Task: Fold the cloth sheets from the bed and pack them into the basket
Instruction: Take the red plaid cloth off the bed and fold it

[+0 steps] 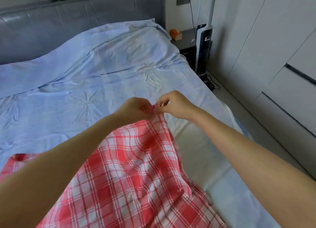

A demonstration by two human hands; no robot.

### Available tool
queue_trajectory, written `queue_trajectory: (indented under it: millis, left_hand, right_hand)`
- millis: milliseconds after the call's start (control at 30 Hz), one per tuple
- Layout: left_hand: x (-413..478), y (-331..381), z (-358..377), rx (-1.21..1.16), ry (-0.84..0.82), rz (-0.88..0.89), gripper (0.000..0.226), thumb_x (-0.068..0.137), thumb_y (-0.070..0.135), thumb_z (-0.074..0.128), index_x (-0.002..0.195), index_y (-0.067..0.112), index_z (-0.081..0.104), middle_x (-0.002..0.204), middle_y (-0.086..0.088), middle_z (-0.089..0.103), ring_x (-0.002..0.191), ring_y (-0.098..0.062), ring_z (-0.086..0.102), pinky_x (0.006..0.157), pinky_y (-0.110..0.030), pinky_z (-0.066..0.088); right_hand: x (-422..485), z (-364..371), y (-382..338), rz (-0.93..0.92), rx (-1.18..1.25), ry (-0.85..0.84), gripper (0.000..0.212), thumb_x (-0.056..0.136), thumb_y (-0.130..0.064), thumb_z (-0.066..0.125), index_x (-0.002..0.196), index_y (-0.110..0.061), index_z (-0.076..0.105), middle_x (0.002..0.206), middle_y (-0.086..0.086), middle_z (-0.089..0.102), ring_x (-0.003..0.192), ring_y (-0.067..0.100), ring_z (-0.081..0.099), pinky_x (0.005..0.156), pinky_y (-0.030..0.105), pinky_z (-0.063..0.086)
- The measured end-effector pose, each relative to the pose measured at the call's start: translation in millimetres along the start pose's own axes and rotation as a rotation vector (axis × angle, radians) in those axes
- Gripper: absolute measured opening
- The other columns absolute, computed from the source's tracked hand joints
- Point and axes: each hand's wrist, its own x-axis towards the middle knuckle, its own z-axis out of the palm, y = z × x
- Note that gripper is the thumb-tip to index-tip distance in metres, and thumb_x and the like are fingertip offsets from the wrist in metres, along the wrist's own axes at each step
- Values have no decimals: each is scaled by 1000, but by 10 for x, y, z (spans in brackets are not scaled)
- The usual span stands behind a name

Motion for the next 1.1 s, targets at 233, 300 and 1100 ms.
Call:
queue_trajectory:
  millis: [233,300,1100]
  left_hand:
    - [-724,495,212,212,-152,108,14,76,33,75,69,35,64,61,16,60,65,8,56,63,-15,41]
    - [-1002,782,287,240,-207,134,10,78,33,73,72,30,65,62,16,60,66,12,55,60,-8,39]
    - [-3336,1892,4773,49,-676,-9,19,68,32,50,54,22,42,55,8,44,53,-6,42,48,-16,32]
  right_hand:
    - [-1102,-74,-44,11,-22,-60,15,79,-25,75,89,-13,75,81,-11,64,84,17,61,82,33,48]
    - [-1481,-115,-93,7,20,-66,12,78,-25,76,86,-16,74,83,-8,66,81,12,60,80,29,47]
    - [-6454,1136,2526,1015,147,207,17,88,-23,63,104,-30,67,109,-7,66,103,14,60,86,28,45]
